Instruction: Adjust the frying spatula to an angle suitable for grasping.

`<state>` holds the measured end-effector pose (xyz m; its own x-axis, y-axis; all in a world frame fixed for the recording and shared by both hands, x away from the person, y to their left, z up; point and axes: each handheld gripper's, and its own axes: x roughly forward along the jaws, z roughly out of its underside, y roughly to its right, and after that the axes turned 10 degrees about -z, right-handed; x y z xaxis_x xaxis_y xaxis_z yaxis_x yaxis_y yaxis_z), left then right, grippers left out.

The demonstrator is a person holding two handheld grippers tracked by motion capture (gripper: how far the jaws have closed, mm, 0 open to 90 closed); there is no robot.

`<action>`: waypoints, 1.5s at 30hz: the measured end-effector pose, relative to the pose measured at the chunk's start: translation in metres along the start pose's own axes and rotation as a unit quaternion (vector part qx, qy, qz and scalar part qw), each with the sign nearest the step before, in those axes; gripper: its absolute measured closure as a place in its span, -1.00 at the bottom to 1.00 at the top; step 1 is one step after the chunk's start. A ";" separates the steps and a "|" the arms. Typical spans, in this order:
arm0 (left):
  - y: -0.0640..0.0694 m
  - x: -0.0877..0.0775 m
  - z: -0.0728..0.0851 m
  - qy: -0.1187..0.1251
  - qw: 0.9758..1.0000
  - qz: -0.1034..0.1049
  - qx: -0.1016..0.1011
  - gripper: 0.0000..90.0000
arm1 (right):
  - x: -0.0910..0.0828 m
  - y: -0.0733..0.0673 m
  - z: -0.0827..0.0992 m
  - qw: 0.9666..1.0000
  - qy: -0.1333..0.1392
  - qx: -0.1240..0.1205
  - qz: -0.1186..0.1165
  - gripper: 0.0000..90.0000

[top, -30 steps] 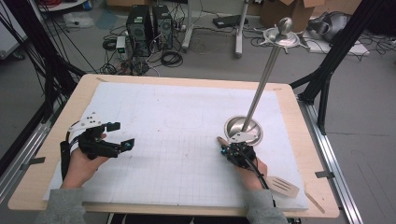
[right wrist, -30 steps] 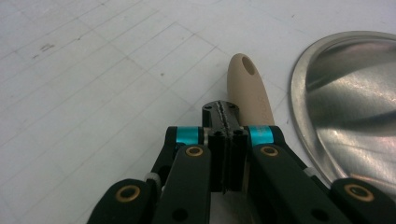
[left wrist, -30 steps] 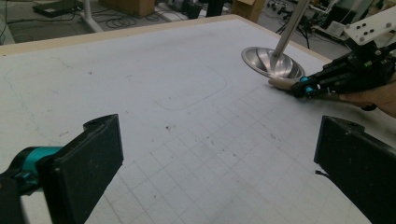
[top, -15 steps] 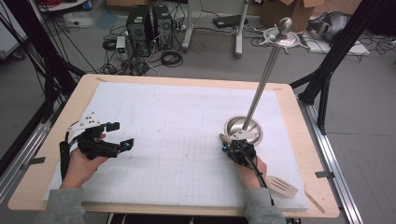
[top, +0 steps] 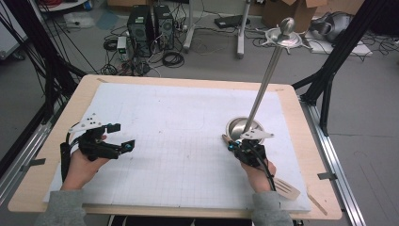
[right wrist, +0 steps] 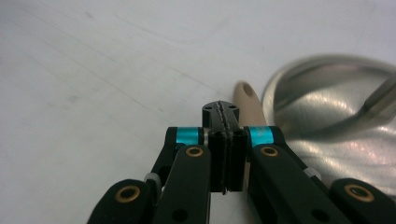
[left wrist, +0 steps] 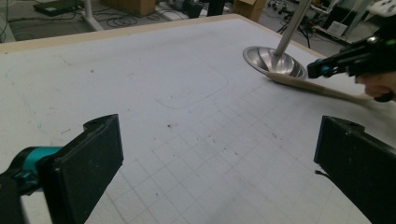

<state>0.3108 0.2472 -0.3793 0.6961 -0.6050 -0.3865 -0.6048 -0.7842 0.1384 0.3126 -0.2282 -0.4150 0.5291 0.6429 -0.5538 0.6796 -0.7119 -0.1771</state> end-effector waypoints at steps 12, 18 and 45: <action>-0.001 -0.001 0.000 0.000 1.000 0.000 0.001 -0.96 | -0.073 -0.001 -0.016 0.998 0.038 -0.009 -0.052 1.00; 0.000 -0.001 0.000 0.002 1.000 0.000 0.001 -0.96 | -0.093 0.010 -0.011 0.997 0.057 -0.021 -0.056 0.99; -0.005 -0.008 0.005 0.001 1.000 -0.012 -0.008 -0.96 | -0.113 0.044 -0.001 0.995 0.075 0.012 -0.068 -0.64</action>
<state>0.3062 0.2569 -0.3809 0.7115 -0.5862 -0.3875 -0.5816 -0.8007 0.1435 0.2829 -0.3319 -0.3592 0.5042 0.7671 -0.3968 0.7385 -0.6211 -0.2623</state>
